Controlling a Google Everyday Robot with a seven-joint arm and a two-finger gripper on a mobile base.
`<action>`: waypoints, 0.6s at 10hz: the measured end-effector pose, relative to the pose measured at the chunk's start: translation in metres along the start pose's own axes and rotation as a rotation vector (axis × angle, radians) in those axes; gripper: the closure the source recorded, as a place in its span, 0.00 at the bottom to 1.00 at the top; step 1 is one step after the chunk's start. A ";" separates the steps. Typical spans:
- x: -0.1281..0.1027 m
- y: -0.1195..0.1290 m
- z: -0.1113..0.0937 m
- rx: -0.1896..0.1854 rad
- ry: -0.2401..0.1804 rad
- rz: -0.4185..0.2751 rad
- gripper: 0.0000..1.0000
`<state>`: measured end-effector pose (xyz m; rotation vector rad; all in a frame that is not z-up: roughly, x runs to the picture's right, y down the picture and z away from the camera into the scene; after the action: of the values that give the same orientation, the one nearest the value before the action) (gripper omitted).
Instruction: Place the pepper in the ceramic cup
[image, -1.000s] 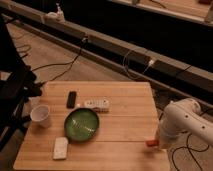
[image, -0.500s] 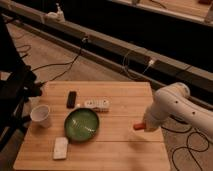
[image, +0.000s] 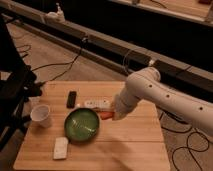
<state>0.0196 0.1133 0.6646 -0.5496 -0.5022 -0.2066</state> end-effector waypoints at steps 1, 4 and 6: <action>-0.010 -0.002 0.000 -0.002 -0.019 -0.018 1.00; -0.010 -0.002 0.000 -0.002 -0.019 -0.016 1.00; -0.009 -0.001 0.001 -0.005 -0.017 -0.016 1.00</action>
<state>0.0113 0.1133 0.6610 -0.5524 -0.5229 -0.2185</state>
